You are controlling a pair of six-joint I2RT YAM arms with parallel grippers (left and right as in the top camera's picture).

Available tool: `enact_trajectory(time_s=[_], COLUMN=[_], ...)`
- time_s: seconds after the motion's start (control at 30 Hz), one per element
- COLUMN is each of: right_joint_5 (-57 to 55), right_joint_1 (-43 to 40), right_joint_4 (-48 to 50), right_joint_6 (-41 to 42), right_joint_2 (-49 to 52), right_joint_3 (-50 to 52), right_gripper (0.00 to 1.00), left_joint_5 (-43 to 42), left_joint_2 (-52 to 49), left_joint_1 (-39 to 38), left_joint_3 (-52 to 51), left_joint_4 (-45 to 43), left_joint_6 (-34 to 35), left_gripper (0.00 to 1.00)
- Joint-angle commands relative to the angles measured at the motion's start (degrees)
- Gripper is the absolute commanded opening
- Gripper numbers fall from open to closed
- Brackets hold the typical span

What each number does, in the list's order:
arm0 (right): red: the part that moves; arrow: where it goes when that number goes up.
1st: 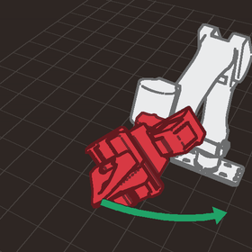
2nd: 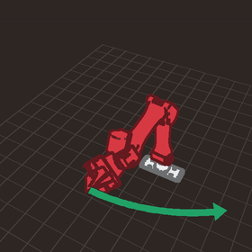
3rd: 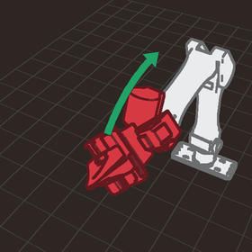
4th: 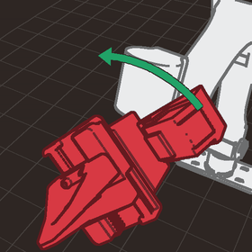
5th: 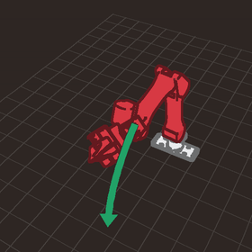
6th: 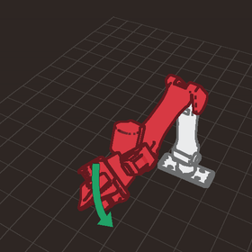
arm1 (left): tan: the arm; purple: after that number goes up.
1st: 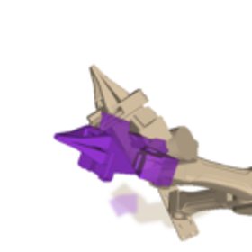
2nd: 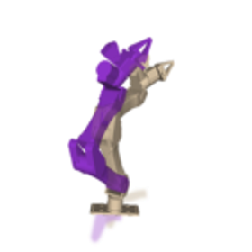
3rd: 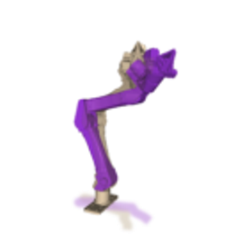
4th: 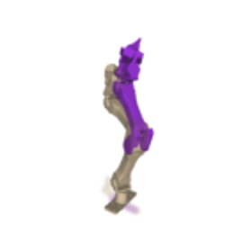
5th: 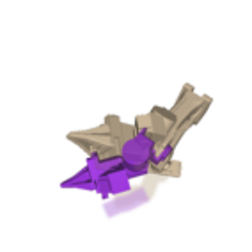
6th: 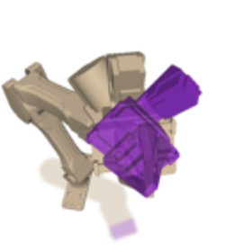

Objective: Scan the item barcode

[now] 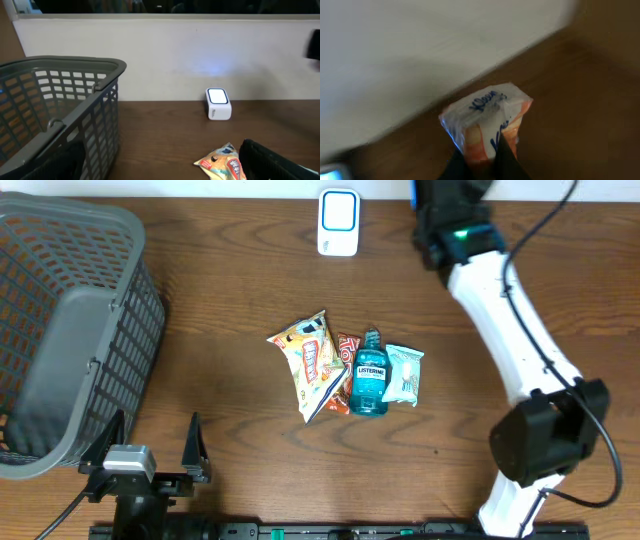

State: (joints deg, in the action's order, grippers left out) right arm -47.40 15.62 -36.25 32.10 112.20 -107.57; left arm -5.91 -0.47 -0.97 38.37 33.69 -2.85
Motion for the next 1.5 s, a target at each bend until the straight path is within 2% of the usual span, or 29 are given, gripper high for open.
enact_trajectory(time_s=[0.0,0.13,0.37,0.4,0.57,0.73,0.77,0.8,0.83,0.87,0.93,1.07,1.17,1.4,1.47], right_joint_5=[-14.16,-13.35,-3.74,-1.81,4.59,8.11,8.13,8.13,8.11,8.11,8.22,13.46,21.29,56.0,62.01], right_joint_1=[-5.88,-14.69,-30.18,-33.48,-40.09,-44.72,-45.27,-46.1,-46.36,-46.45,-46.36,-45.11,-43.56,-37.27,-34.27], right_joint_4=[-4.68,-10.49,-16.61,-17.0,-17.97,-18.86,-18.88,-18.88,-18.93,-19.17,-19.76,-20.59,-21.24,-25.18,-27.52], right_joint_6=[-7.15,-7.1,-7.1,-7.13,-7.13,-7.13,-7.13,-7.15,-7.43,-7.56,-7.54,-7.54,-7.52,-6.01,-4.94], right_joint_2=[2.36,3.37,7.74,9.35,13.55,16.37,16.37,15.89,15.52,15.04,13.88,10.16,6.67,-1.03,-1.31], right_joint_3=[1.09,2.01,2.16,2.16,2.19,2.21,2.21,2.19,2.14,1.99,1.81,1.81,1.81,1.81,1.81], right_gripper=[0.01,0.01,0.01,0.04,0.07,0.15,0.18,0.34,0.41,0.53,0.71,0.99,0.99,0.99,0.99], left_joint_5=[-0.52,-0.52,-0.52,-0.52,-0.52,-0.52,-0.52,-0.52,-0.52,-0.52,-0.52,-0.52,-0.52,-0.52,-0.52], left_joint_2=[0.35,0.35,0.35,0.35,0.35,0.35,0.35,0.35,0.35,0.35,0.35,0.35,0.35,0.35,0.35], left_joint_1=[-0.24,-0.24,-0.24,-0.24,-0.24,-0.24,-0.24,-0.24,-0.24,-0.24,-0.24,-0.24,-0.24,-0.24,-0.24], left_joint_3=[0.09,0.09,0.09,0.11,0.11,0.11,0.11,0.09,0.11,0.11,0.09,0.09,0.11,0.11,0.11], left_joint_4=[-0.07,-0.07,-0.07,-0.07,-0.07,-0.07,-0.04,-0.04,-0.04,-0.04,-0.07,-0.07,-0.07,-0.07,-0.07], left_joint_6=[-0.48,-0.48,-0.48,-0.48,-0.48,-0.48,-0.48,-0.48,-0.48,-0.48,-0.48,-0.48,-0.48,-0.48,-0.48], left_gripper=[0.98,0.98,0.98,0.98,0.98,0.98,0.98,0.98,0.98,0.98,0.97,0.98,0.98,0.98,0.98])
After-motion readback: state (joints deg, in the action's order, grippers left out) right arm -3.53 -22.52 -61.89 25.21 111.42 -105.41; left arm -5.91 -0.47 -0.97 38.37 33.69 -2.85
